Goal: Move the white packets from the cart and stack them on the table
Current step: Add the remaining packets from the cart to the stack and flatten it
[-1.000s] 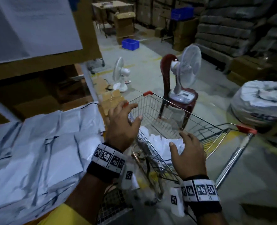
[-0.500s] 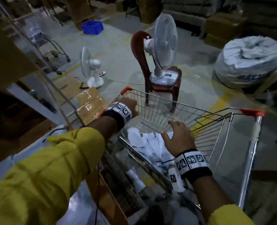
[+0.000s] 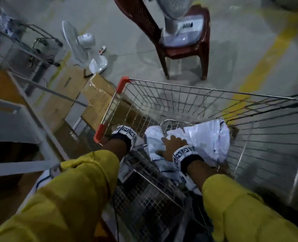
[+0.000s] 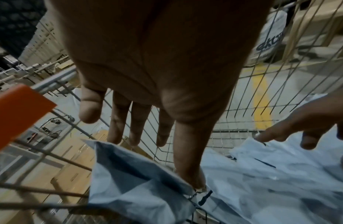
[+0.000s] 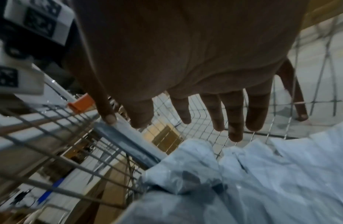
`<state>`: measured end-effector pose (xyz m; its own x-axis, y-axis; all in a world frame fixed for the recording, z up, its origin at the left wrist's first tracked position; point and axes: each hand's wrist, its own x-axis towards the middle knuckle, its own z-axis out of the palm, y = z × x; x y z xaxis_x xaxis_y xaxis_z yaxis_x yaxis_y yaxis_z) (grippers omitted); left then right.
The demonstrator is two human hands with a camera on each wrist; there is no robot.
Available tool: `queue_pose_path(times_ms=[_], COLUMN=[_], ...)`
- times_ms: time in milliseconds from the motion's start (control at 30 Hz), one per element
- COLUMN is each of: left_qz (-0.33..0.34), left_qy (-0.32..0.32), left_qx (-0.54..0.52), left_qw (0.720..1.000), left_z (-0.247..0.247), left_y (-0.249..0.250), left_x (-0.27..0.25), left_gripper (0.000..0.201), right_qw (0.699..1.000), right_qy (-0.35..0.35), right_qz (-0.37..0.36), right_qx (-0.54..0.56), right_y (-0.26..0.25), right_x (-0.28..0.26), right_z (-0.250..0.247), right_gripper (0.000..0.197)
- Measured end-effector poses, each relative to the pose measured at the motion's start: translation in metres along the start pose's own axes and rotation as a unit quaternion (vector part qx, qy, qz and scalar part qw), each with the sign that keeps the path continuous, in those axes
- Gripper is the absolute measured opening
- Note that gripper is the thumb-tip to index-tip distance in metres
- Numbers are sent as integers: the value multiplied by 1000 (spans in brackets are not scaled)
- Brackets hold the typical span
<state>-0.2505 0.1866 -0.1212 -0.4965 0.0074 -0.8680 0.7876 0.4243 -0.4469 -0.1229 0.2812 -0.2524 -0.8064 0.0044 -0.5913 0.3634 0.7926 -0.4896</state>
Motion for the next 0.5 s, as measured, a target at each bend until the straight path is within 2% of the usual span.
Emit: queue_pose_path(times_ms=[167, 333, 400, 500], left_qz=[-23, 16, 20, 21], left_qy=[-15, -15, -26, -24], left_qx=[-8, 24, 38, 12], left_qw=[1000, 999, 999, 999], left_z=[3, -3, -7, -10], left_y=[2, 3, 2, -4], left_x=[30, 45, 47, 50], left_gripper=[46, 50, 50, 36], right_qw=[997, 990, 992, 998], right_qy=[-41, -124, -115, -54], right_qz=[-50, -53, -31, 17], right_qx=[-38, -51, -30, -23], right_y=[-7, -5, -1, 3], right_x=[39, 50, 47, 41], right_z=[40, 65, 64, 62], right_gripper=[80, 67, 67, 68])
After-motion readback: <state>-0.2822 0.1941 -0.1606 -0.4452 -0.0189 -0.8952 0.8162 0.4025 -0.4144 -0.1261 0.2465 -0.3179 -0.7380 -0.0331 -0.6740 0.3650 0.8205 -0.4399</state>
